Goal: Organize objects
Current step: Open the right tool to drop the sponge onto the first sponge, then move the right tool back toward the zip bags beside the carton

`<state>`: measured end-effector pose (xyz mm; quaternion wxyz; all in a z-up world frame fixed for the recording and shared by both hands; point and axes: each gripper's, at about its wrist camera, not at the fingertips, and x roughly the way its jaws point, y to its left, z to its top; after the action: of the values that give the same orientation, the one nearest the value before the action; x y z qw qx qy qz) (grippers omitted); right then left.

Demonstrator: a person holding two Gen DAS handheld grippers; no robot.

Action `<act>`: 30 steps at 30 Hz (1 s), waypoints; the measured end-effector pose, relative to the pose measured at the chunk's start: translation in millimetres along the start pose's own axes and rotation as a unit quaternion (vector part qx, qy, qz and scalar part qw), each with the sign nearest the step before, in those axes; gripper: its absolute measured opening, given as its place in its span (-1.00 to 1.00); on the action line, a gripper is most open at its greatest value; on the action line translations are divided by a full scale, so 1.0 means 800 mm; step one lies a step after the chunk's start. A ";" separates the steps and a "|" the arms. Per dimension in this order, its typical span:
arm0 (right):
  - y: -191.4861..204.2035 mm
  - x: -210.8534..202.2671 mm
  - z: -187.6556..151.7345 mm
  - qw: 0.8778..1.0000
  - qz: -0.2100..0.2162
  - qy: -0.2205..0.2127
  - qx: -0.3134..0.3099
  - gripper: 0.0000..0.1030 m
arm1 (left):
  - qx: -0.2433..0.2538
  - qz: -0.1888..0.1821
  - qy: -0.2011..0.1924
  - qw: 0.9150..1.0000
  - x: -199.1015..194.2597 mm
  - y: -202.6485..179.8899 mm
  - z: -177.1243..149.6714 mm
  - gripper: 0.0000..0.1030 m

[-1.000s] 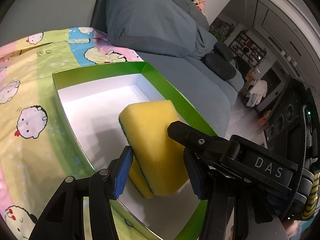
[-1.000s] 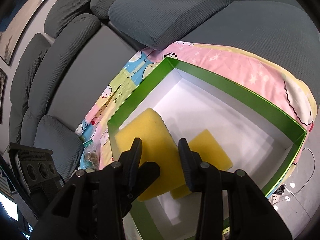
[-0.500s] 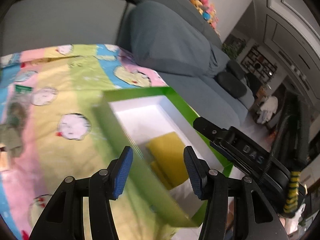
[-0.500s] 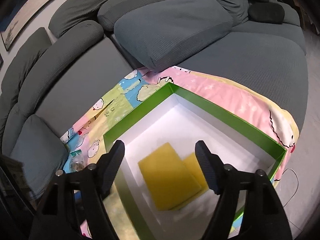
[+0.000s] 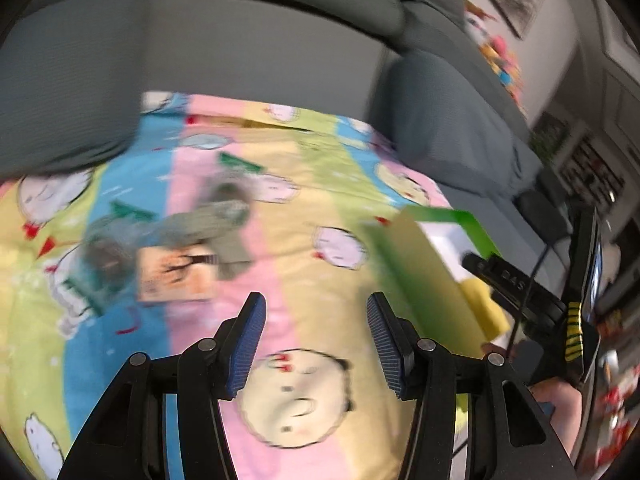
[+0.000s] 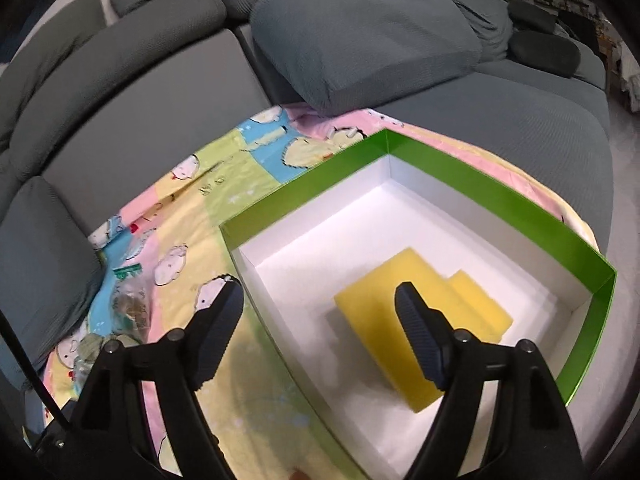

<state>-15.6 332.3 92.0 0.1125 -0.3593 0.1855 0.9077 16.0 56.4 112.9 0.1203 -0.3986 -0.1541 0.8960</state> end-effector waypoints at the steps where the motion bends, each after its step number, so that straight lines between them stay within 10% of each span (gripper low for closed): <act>1: 0.001 0.002 -0.001 1.000 -0.012 0.001 0.001 0.50 | -0.014 0.001 0.001 1.000 -0.001 0.012 0.000 0.04; 12: 0.036 0.014 -0.015 0.978 -0.177 -0.041 -0.101 0.55 | -0.063 -0.004 -0.004 0.998 -0.026 0.063 -0.006 0.04; 30: 0.014 0.022 -0.011 0.990 -0.127 -0.053 -0.036 0.72 | -0.078 -0.020 0.001 0.997 -0.032 0.077 -0.006 0.04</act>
<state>-26.8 319.5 77.0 0.2235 -0.3351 0.0996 0.9098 31.1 -8.0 104.3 0.1075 -0.4045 -0.2311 0.8783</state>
